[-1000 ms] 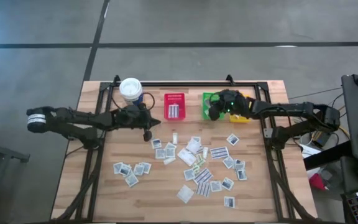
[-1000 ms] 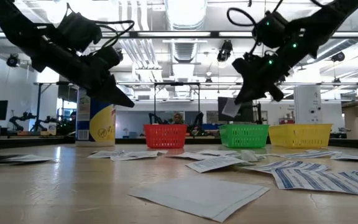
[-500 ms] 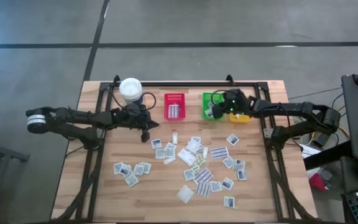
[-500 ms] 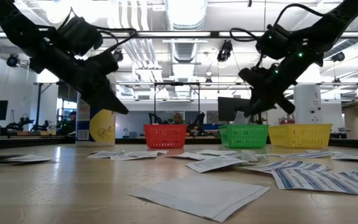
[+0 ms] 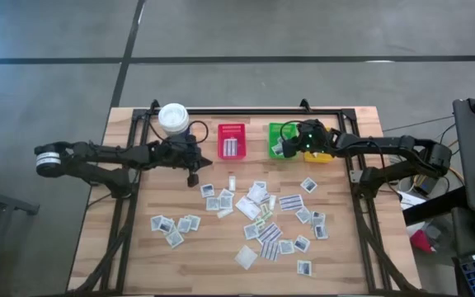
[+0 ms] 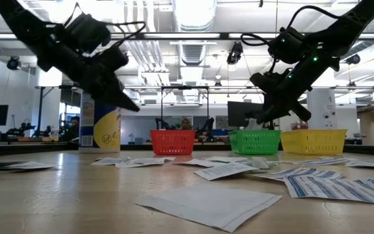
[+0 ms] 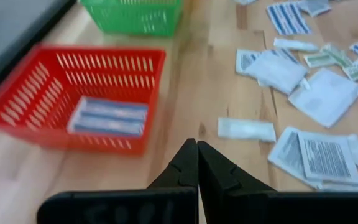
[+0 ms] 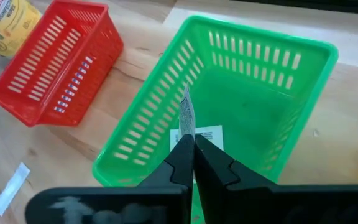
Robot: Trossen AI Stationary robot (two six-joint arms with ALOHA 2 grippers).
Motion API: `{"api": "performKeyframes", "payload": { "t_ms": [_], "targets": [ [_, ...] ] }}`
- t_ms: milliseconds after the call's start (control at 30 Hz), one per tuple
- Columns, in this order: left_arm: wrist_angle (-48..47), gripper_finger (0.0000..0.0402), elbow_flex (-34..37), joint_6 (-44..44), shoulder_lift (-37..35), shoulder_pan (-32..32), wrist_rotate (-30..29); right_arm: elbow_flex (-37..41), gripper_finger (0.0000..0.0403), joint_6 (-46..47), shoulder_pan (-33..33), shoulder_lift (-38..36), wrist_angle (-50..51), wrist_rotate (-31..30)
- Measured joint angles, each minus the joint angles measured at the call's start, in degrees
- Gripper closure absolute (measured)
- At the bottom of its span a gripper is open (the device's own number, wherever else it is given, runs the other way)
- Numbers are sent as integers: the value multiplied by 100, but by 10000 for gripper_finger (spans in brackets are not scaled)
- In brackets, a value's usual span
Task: Pick & Place First Aid Supplies
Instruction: Put the alcohol pad in the green bin
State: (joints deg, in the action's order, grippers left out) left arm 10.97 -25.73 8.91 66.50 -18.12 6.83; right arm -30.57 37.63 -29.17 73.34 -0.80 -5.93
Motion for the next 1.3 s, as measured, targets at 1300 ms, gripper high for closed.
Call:
{"api": "performKeyframes", "payload": {
  "t_ms": [1300],
  "targets": [
    [-1180,401,-208,-1408,-2,1446,447,8,394,-83,42,0,68,-10]
  ]
}}
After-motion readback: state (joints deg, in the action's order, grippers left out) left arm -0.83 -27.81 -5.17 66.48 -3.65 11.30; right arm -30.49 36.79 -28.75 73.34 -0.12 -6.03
